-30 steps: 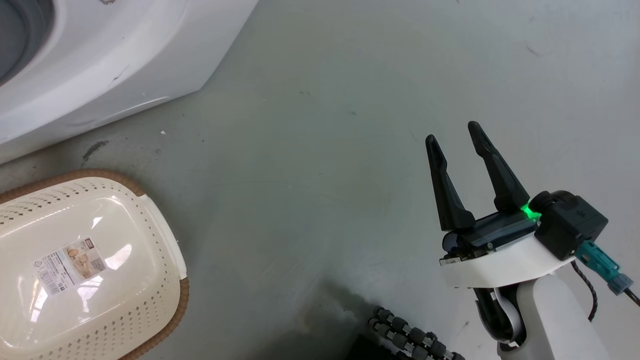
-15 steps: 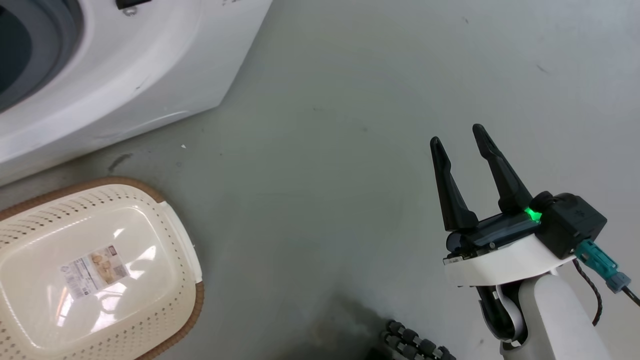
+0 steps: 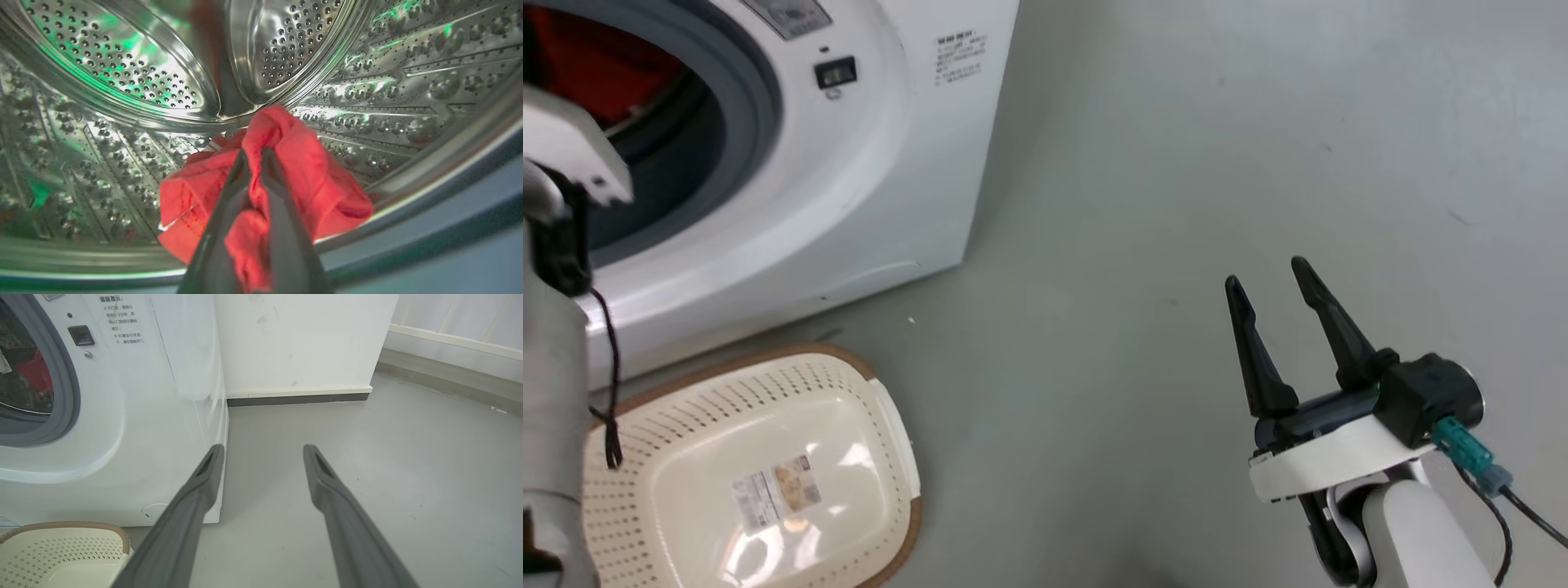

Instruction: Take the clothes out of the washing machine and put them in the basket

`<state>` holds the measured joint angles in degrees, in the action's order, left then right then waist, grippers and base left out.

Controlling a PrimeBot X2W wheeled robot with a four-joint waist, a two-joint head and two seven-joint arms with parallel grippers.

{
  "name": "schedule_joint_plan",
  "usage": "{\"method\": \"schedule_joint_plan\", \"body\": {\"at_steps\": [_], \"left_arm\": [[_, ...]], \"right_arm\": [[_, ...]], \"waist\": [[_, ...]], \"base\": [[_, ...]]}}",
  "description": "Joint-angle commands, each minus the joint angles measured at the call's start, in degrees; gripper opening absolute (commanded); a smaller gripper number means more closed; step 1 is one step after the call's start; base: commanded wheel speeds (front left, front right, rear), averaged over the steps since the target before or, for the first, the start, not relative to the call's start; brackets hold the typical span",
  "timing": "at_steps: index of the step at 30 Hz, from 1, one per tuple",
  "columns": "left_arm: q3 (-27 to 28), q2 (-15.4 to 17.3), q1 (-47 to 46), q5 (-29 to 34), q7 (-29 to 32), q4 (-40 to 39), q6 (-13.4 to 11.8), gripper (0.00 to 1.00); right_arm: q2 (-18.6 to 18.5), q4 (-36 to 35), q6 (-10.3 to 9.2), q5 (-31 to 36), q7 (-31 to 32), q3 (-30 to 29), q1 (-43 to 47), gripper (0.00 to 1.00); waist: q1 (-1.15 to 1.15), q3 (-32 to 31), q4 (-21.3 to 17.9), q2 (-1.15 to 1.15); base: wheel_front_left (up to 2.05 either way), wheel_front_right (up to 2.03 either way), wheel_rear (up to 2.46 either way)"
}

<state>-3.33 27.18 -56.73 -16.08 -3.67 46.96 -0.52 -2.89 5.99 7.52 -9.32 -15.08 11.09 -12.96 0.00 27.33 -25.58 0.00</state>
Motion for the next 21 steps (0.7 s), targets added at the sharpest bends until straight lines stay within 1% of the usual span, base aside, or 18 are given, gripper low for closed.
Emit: {"method": "schedule_joint_plan", "body": {"at_steps": [1, 5, 9, 18, 21], "left_arm": [[0.22, -1.0, 2.49, -0.63, -2.44, 0.82, -0.05, 0.0], [-0.09, -2.89, 6.41, -1.49, -6.53, 1.98, 0.7, 0.0], [-0.95, -4.37, 9.28, -1.72, -8.86, 1.92, 1.85, 0.0], [-2.69, -7.1, 14.64, -2.05, -10.67, -3.07, 3.1, 0.0], [-3.02, -7.35, 17.05, -2.29, -10.65, -5.15, 3.37, 0.0]], "right_arm": [[0.04, 0.69, -0.06, 0.62, -0.11, -0.38, 1.3, 1.0], [0.04, 1.82, -0.06, 2.15, -0.1, -1.29, 3.14, 1.0], [0.03, 2.2, -0.06, 3.1, 0.6, -2.25, 5.06, 1.0], [0.04, 0.16, -0.05, 4.18, 2.98, -4.73, 8.49, 1.0], [0.04, -0.37, -0.05, 4.3, 3.53, -5.16, 9.45, 1.0]], "waist": [[0.0, -5.56, 2.86, 0.0], [0.0, -10.42, 5.12, 0.0], [0.0, -14.66, 7.43, 0.0], [0.0, -20.71, 11.97, 0.0], [0.0, -22.45, 13.04, 0.0]], "base": [[0.0, 0.0, 0.0], [0.0, 0.0, 0.0], [0.0, 0.0, 0.0], [0.0, 0.0, 0.0], [0.0, 0.0, 0.0]]}}
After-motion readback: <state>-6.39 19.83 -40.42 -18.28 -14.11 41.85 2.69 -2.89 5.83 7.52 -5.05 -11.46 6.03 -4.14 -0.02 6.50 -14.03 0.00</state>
